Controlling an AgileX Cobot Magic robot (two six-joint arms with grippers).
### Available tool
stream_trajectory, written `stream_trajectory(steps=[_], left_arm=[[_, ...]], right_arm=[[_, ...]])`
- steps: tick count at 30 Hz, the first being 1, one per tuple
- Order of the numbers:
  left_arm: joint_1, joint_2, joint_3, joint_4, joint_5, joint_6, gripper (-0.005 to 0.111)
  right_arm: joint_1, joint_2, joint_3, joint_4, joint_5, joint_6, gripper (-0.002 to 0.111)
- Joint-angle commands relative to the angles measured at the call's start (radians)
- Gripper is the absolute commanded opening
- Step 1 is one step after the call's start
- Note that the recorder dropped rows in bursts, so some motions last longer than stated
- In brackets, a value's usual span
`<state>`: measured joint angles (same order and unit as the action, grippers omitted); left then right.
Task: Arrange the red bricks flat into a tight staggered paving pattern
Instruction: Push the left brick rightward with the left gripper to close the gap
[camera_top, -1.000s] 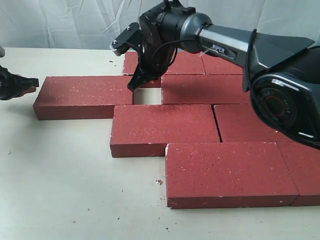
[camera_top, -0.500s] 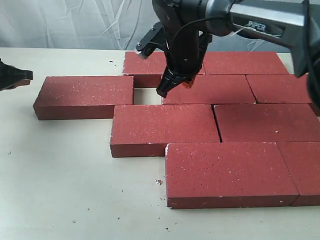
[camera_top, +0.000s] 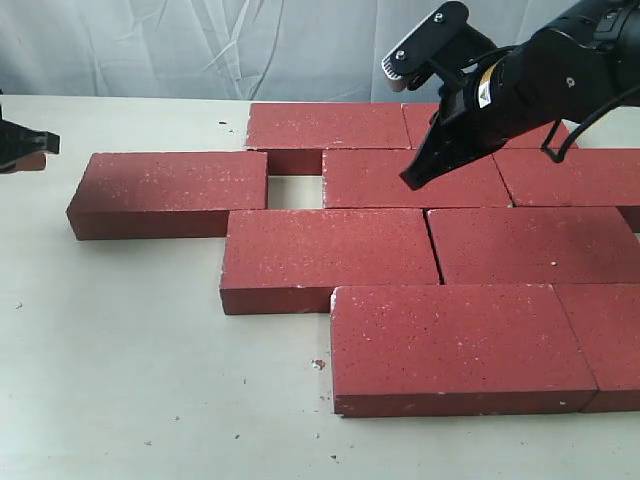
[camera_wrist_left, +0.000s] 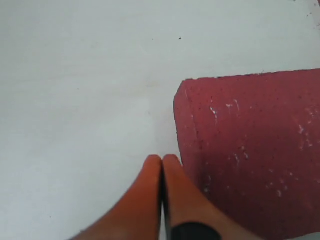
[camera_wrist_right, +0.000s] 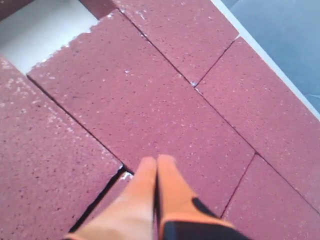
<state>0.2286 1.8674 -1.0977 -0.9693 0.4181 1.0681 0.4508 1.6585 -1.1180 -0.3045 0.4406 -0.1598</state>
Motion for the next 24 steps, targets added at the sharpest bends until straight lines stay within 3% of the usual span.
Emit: stream_trajectory(steps=[1, 7, 14, 24], left_arm=[[-0.033, 0.026, 0.004, 0.108, -0.01, -0.097, 0.0], [-0.113, 0.029, -0.001, 0.313, -0.162, -0.29, 0.0], [-0.181, 0.05, -0.001, 0.339, -0.178, -0.31, 0.0], [-0.153, 0.052, -0.001, 0.357, -0.198, -0.31, 0.0]], right_arm=[[-0.011, -0.007, 0.007, 0.0, -0.026, 0.004, -0.001], [-0.011, -0.007, 0.007, 0.01, -0.055, 0.004, -0.001], [-0.011, -0.007, 0.007, 0.02, -0.066, 0.004, -0.001], [-0.011, -0.007, 0.007, 0.025, -0.077, 0.004, -0.001]])
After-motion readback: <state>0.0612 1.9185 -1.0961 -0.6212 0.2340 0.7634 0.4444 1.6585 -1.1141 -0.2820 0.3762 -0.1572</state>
